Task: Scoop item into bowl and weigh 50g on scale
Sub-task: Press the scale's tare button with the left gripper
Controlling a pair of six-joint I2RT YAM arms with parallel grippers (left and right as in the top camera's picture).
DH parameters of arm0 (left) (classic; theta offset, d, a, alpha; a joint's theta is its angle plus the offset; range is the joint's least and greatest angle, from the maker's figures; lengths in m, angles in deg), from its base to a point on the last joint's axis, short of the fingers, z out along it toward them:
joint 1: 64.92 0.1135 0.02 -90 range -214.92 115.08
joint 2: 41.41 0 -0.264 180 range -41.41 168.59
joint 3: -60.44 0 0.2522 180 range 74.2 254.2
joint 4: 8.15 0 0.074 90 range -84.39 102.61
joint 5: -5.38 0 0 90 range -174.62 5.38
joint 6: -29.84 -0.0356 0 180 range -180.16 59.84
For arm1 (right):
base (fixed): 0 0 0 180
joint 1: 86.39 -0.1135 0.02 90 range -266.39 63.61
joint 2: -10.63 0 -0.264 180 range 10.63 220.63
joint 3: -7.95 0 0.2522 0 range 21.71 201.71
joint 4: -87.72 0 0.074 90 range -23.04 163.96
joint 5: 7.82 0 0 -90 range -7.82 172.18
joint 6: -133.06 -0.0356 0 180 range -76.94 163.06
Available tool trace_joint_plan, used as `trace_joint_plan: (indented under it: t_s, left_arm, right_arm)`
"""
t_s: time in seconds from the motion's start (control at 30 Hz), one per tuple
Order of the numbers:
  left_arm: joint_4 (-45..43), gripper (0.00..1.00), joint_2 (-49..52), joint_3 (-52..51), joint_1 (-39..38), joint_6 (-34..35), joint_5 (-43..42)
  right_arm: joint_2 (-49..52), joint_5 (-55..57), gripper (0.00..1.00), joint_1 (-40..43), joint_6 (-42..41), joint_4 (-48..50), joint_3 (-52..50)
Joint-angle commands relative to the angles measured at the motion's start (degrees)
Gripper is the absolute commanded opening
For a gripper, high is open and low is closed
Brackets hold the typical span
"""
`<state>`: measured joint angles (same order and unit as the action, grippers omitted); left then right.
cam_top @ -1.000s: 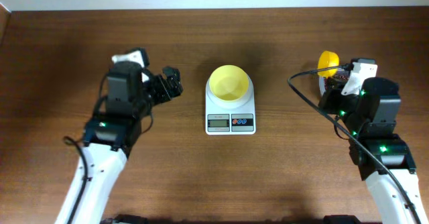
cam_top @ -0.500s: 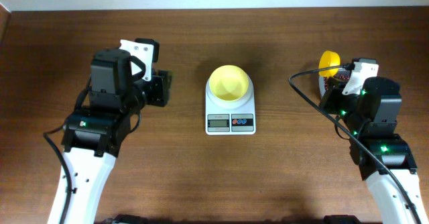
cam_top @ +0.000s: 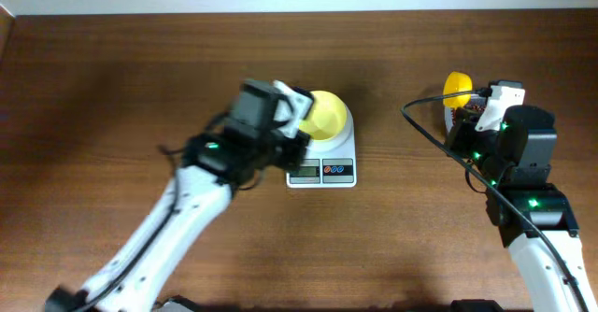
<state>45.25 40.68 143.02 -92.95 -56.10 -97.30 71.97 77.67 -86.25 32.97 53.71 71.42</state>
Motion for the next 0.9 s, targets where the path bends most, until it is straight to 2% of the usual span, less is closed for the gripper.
trace_joint_plan:
  t_s: [0.0, 0.27, 0.43, 0.77, 0.87]
  left_arm:
    - [-1.22, 0.0, 6.23, -0.59, -6.05, -0.68, 11.85]
    - [-7.1, 0.0, 18.47, -0.59, -8.2, -0.68, 12.5]
    - [-8.0, 0.0, 20.35, -0.59, -8.22, -0.74, 12.5]
    - [-9.25, 0.0, 24.0, -0.61, -11.21, -7.67, 12.57]
    - [-9.44, 0.0, 24.0, -0.61, -12.02, -7.85, 13.9]
  right_arm:
    - [0.87, 0.26, 0.04, 0.35, 0.63, 0.09, 1.73]
    - [1.25, 0.26, 0.04, 0.35, 0.63, 0.07, 1.73]
    - [1.25, 0.26, 0.04, 0.35, 0.63, 0.07, 1.73]
    - [1.29, 0.26, 0.04, 0.35, 0.63, 0.07, 1.73]
    - [1.29, 0.26, 0.04, 0.35, 0.63, 0.04, 1.73]
